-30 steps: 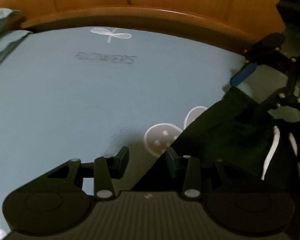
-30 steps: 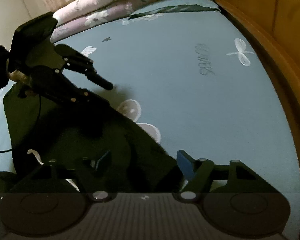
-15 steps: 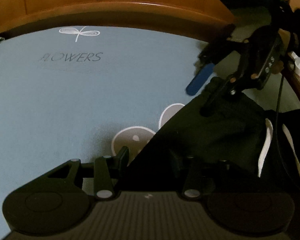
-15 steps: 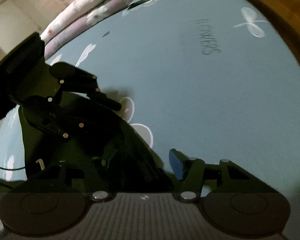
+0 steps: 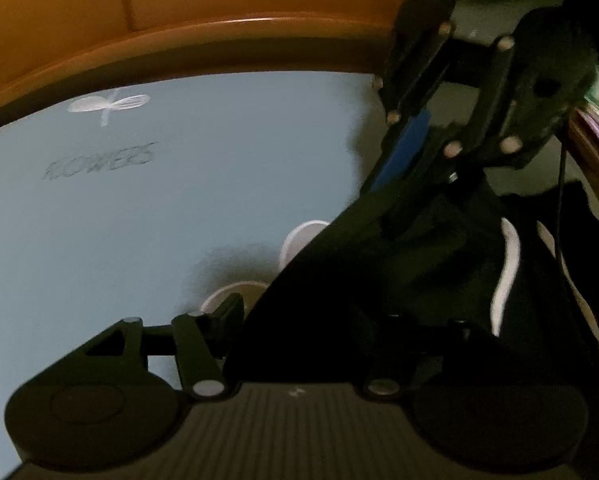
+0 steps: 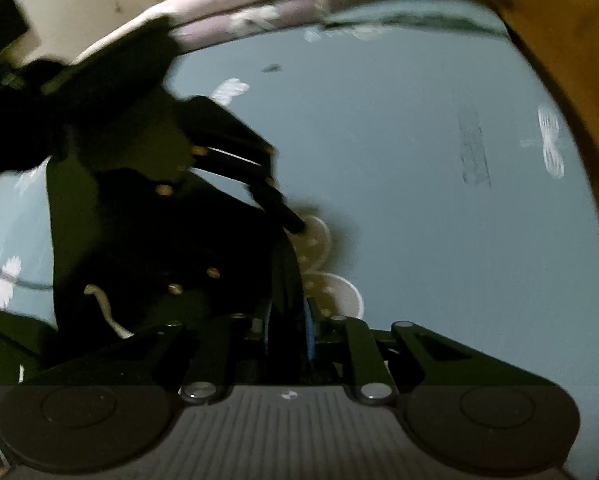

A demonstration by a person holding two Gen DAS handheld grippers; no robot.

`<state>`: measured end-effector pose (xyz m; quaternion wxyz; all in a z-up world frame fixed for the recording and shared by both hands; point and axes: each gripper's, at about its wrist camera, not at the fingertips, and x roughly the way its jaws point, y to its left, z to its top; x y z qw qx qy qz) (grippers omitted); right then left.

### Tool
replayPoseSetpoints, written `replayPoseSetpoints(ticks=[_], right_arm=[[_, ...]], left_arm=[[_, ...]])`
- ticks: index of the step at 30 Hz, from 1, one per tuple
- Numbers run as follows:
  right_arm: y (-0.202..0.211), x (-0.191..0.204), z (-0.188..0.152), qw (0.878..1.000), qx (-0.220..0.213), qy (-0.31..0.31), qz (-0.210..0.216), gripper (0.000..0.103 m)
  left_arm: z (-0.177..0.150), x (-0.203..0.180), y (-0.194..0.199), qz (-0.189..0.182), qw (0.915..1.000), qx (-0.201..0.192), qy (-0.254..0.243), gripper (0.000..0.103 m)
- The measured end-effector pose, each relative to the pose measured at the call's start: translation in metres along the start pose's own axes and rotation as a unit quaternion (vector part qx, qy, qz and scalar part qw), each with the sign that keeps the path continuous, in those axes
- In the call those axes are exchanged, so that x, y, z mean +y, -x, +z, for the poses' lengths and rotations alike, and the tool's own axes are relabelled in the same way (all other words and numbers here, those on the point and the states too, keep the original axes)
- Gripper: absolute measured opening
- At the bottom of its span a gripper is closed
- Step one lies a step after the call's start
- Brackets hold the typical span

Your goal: Fold clothes

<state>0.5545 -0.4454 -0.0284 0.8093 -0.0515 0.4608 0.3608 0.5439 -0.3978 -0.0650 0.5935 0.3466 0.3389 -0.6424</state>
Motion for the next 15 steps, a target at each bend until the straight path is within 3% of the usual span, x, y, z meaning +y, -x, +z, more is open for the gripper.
replayPoseSetpoints(ticks=[6, 9, 10, 12, 15], right_arm=[[0.012, 0.046, -0.001, 0.996, 0.010, 0.094, -0.006, 0.018], [0.012, 0.060, -0.003, 0.991, 0.021, 0.128, -0.010, 0.018], [0.012, 0.062, -0.003, 0.990, 0.024, 0.135, -0.013, 0.018], [0.012, 0.066, -0.002, 0.989, 0.027, 0.146, -0.022, 0.018], [0.013, 0.069, -0.004, 0.987, 0.030, 0.153, -0.034, 0.020]], left_arm=[[0.012, -0.006, 0.000, -0.036, 0.9968, 0.026, -0.066, 0.065], [0.018, -0.008, 0.002, -0.059, 0.9940, 0.044, -0.081, 0.058], [0.018, -0.012, 0.004, -0.061, 0.9935, 0.043, -0.086, 0.034], [0.019, -0.018, 0.010, -0.064, 0.9925, 0.041, -0.095, 0.012], [0.018, -0.033, 0.017, -0.050, 0.9908, 0.035, -0.121, 0.003]])
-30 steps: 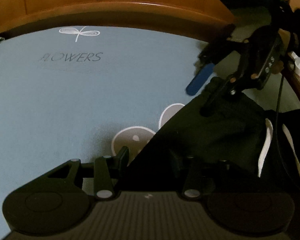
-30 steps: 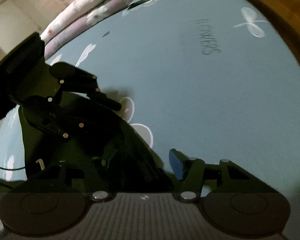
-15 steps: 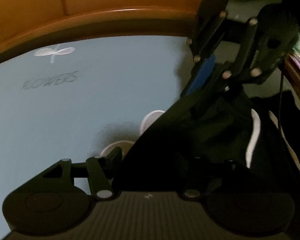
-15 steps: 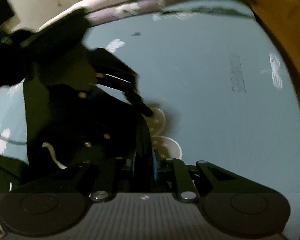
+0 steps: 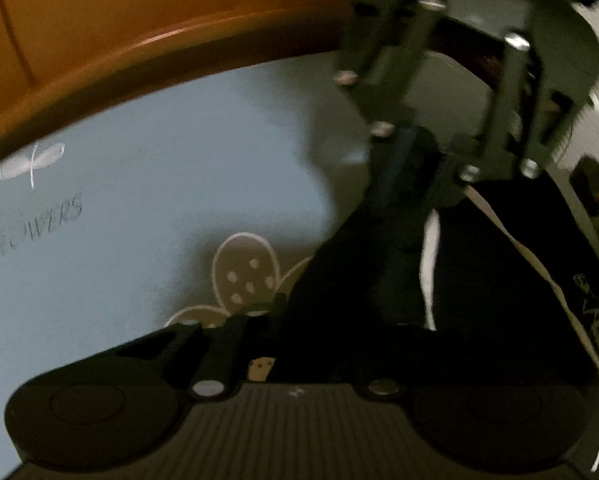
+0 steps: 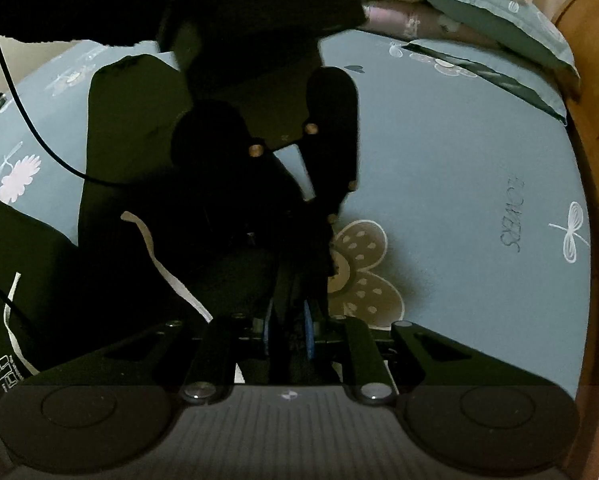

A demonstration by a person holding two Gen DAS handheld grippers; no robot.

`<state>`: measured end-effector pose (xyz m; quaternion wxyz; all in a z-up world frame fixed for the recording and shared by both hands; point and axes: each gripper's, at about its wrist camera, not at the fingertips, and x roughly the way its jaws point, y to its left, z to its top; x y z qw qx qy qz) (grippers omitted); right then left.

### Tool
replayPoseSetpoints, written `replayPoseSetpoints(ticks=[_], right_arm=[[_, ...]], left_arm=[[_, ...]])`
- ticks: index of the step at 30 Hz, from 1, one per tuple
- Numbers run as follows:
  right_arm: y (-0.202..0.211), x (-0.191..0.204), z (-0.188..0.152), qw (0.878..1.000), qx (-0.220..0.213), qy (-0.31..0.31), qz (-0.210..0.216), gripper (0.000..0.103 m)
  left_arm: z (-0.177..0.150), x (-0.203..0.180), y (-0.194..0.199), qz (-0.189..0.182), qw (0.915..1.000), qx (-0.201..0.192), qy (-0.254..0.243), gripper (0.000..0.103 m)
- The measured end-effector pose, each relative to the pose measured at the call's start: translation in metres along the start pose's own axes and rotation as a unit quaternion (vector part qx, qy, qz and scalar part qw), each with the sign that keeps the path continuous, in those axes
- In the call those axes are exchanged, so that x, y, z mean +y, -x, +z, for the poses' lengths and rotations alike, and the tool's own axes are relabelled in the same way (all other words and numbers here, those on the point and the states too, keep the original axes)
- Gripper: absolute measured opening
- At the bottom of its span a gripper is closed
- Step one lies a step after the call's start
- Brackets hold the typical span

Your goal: Fold clothes

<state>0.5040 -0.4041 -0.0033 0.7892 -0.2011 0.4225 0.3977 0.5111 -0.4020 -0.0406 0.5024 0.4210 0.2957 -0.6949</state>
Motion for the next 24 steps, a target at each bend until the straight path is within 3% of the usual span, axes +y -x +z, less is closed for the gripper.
replayPoseSetpoints(ticks=[2, 4, 5, 6, 11, 13, 14, 15, 16, 17, 19, 24], right_arm=[[0.002, 0.001, -0.002, 1.000, 0.004, 0.006, -0.014, 0.025], [0.004, -0.001, -0.001, 0.999, 0.002, 0.010, -0.042, 0.044], [0.004, -0.002, 0.000, 0.999, 0.004, 0.010, -0.042, 0.061], [0.003, -0.004, 0.003, 0.999, 0.004, 0.011, -0.042, 0.069], [-0.017, -0.005, 0.019, 0.999, 0.022, 0.040, -0.007, 0.072], [-0.035, -0.001, 0.022, 0.997, 0.053, 0.048, 0.008, 0.072], [-0.042, 0.002, 0.022, 0.996, 0.067, 0.053, 0.011, 0.060], [-0.050, 0.004, 0.022, 0.995, 0.080, 0.057, 0.013, 0.022], [-0.052, 0.006, 0.020, 0.995, 0.087, 0.055, 0.014, 0.007], [-0.051, 0.007, 0.019, 0.995, 0.085, 0.051, 0.013, 0.009], [-0.048, 0.009, 0.017, 0.996, 0.081, 0.043, 0.010, 0.009], [-0.037, 0.008, 0.016, 0.997, 0.074, 0.028, -0.001, 0.009]], left_arm=[[0.000, -0.010, 0.004, 0.014, 0.9998, -0.005, -0.013, 0.002], [0.000, -0.013, 0.007, 0.022, 0.9996, -0.012, -0.011, 0.002], [0.001, -0.014, 0.009, 0.025, 0.9995, -0.015, -0.011, 0.002], [0.001, -0.016, 0.011, 0.030, 0.9993, -0.018, -0.012, 0.002], [0.004, -0.022, 0.012, 0.042, 0.9987, -0.021, -0.019, 0.002], [0.005, -0.023, 0.014, 0.042, 0.9988, -0.023, -0.014, 0.002], [0.005, -0.023, 0.015, 0.042, 0.9988, -0.025, -0.009, 0.003], [0.004, -0.023, 0.016, 0.046, 0.9986, -0.026, -0.006, 0.006], [0.002, -0.023, 0.016, 0.047, 0.9987, -0.020, -0.002, 0.012], [0.000, -0.023, 0.016, 0.048, 0.9987, -0.015, 0.002, 0.017], [-0.004, -0.022, 0.017, 0.049, 0.9987, -0.005, 0.010, 0.046], [-0.038, -0.021, 0.024, 0.052, 0.9978, 0.032, 0.023, 0.047]])
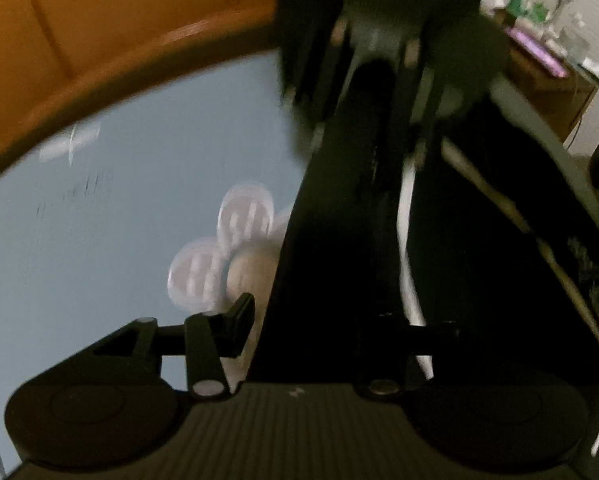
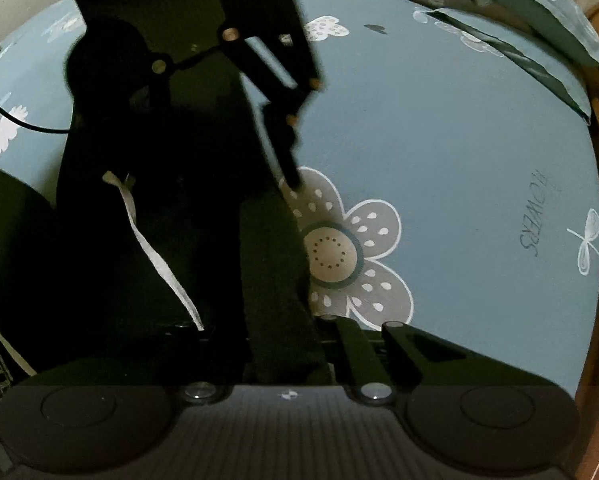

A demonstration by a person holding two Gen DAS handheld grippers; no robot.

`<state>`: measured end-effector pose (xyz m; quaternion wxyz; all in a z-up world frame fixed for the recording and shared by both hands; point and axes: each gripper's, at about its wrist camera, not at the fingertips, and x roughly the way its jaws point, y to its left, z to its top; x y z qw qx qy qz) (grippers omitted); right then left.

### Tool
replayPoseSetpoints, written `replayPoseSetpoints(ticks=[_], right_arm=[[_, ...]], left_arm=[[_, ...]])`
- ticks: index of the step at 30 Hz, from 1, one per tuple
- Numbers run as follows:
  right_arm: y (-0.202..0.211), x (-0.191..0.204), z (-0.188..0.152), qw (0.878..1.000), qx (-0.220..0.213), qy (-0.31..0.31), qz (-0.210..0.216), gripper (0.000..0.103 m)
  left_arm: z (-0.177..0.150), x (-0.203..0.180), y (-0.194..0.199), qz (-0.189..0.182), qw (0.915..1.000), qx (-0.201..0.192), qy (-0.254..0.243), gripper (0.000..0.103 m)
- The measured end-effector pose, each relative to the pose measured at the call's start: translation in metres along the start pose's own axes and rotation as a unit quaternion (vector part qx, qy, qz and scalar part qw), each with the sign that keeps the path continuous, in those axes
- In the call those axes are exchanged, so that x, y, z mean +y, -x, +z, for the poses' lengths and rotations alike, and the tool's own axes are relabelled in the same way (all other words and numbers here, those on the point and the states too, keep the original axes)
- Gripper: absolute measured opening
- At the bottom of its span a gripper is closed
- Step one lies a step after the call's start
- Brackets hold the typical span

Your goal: Fold clothes

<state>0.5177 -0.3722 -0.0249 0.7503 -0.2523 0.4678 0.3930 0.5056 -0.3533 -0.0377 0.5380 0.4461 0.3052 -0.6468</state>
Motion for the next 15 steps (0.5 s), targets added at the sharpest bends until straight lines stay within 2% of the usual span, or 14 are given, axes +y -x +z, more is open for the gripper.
replayPoseSetpoints(ticks=[3, 6, 9, 11, 14, 15], right_arm=[[0.005, -0.001, -0.001, 1.000, -0.004, -0.006, 0.001, 0.009], [0.009, 0.001, -0.004, 1.000, -0.004, -0.003, 0.004, 0.009], [0.011, 0.002, -0.004, 1.000, -0.003, 0.000, 0.001, 0.009], [0.010, 0.002, -0.004, 1.000, -0.003, -0.002, 0.001, 0.009], [0.009, 0.001, -0.003, 1.000, -0.002, -0.003, -0.002, 0.009], [0.009, 0.001, -0.003, 1.000, -0.002, -0.004, -0.002, 0.009]], left_arm=[[-0.027, 0.014, -0.004, 0.008, 0.9985, 0.050, 0.022, 0.045], [-0.054, 0.034, -0.009, 0.012, 0.9934, 0.102, 0.052, 0.042], [-0.073, 0.047, -0.004, -0.006, 0.9901, 0.113, 0.082, 0.037], [-0.082, 0.043, -0.003, -0.015, 0.9889, 0.126, 0.078, 0.035], [-0.093, 0.036, -0.005, -0.017, 0.9876, 0.139, 0.070, 0.027], [-0.096, 0.034, -0.006, -0.016, 0.9873, 0.142, 0.069, 0.018]])
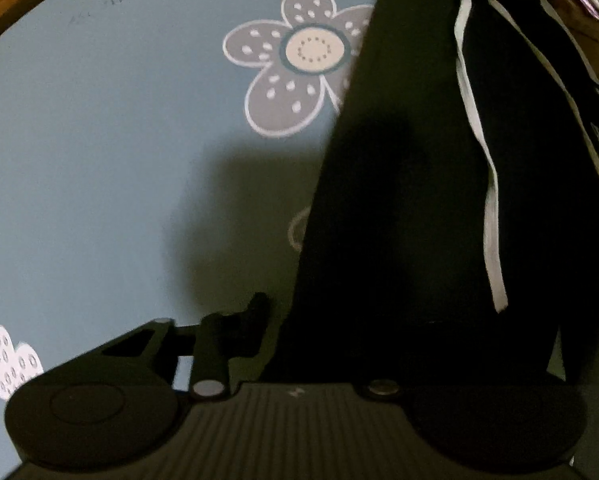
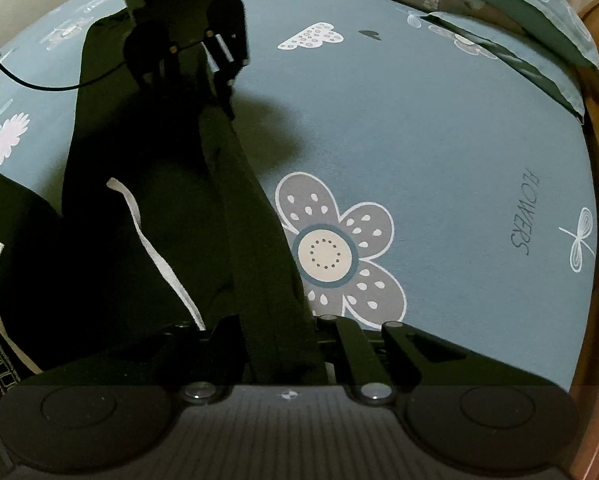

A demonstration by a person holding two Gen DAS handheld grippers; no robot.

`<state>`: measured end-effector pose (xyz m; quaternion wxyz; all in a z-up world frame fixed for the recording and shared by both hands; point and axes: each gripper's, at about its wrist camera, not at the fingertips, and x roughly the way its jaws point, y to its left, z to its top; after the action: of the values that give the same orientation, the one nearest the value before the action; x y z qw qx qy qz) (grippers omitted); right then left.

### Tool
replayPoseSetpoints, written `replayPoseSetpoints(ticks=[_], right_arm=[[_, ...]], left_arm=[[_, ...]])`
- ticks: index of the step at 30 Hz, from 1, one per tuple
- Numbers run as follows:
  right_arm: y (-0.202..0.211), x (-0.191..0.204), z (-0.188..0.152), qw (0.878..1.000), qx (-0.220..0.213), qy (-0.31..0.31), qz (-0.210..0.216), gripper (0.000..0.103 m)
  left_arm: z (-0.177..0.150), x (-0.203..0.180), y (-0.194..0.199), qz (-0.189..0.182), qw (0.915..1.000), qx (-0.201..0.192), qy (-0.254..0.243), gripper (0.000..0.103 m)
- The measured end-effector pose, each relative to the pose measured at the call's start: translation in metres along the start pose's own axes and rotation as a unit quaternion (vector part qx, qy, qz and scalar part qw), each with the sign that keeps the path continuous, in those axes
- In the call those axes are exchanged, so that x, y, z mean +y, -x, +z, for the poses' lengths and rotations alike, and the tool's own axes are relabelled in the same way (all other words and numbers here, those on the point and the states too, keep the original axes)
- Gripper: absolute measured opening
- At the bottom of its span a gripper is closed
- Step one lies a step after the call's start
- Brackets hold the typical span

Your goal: Fold clothes

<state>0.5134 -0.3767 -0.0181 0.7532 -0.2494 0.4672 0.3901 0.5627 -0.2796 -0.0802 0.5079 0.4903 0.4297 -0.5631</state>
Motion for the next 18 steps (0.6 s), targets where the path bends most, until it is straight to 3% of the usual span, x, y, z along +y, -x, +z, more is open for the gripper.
replayPoseSetpoints(ticks=[2, 4, 11, 18], right_arm=[[-0.001, 0.001, 0.001, 1.000, 0.001, -0.001, -0.001, 0.009], [-0.002, 0.002, 0.001, 1.000, 0.003, 0.001, -0.004, 0.009], [0.001, 0.012, 0.000, 0.999, 0.017, 0.021, -0.026, 0.009], [0.016, 0.037, -0.007, 0.998, 0.014, 0.044, -0.050, 0.009]], left_arm=[[-0.005, -0.002, 0.000, 0.014, 0.9999, -0.001, 0.009, 0.007], [-0.007, -0.007, 0.003, 0.031, 0.9994, -0.005, 0.016, 0.002], [-0.007, -0.029, 0.024, 0.072, 0.9964, -0.017, 0.040, 0.000], [-0.018, -0.069, 0.070, 0.106, 0.9911, -0.051, 0.061, 0.000]])
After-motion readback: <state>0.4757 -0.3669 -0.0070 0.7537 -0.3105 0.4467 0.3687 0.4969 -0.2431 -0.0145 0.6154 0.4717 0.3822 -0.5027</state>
